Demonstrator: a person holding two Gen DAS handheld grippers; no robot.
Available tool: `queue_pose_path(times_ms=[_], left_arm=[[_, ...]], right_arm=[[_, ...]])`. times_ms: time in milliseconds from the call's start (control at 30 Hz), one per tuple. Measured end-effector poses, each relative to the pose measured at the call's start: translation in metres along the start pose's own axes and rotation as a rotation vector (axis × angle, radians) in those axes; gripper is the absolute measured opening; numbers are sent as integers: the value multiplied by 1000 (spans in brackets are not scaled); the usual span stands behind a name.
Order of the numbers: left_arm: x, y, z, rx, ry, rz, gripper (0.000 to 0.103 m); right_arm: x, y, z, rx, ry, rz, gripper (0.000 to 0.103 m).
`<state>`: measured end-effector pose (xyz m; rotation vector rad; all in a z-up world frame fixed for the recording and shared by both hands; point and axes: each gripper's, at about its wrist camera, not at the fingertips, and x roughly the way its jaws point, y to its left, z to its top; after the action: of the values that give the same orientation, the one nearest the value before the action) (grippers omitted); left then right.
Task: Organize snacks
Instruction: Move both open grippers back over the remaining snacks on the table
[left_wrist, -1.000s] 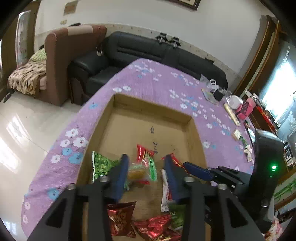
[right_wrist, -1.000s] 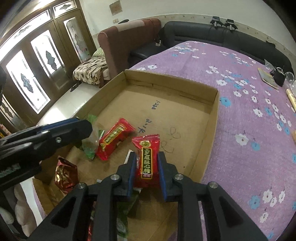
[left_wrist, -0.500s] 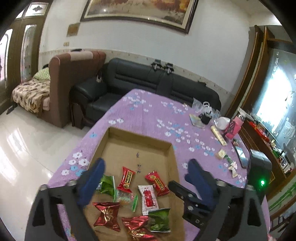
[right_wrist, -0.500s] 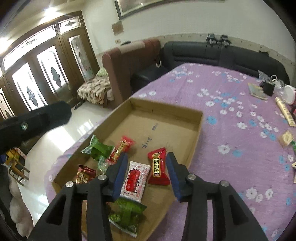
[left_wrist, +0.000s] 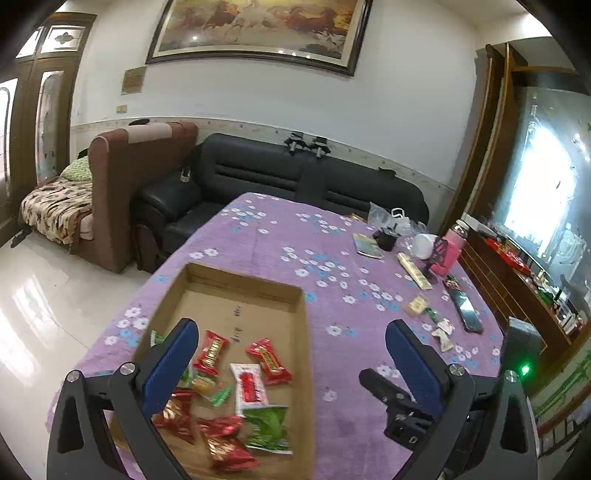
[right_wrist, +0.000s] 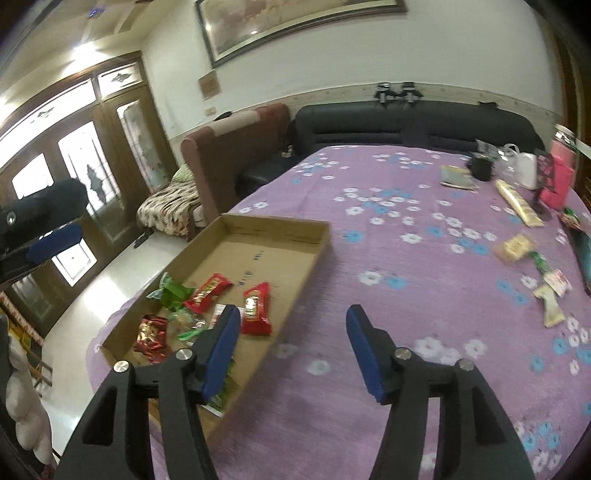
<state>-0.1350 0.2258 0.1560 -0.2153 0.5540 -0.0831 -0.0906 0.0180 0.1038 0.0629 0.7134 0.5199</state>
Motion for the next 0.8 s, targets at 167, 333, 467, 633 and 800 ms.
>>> queue_pose_path(times_ms=[167,333,467,633,800], left_arm=[[3,-18,-9,31,-4,19,102],[-4,-33,-19,89,-60,-4,102],[-8,-49,-26,118,-46,-120,102],[-6,-59,-29,120,-36,-173,102],[3,-64,-32,148,2,-130,102]], right_arm=[[-21,-23,-9,67,-45,-46,65],[-28,-36,-17,100,-64,-89,66],[-28,-34,-17,90,-87,-168,66],[-39,-37,-21,91,-204,-243,81],[-40,-50,-19,118,-188,-248,84]])
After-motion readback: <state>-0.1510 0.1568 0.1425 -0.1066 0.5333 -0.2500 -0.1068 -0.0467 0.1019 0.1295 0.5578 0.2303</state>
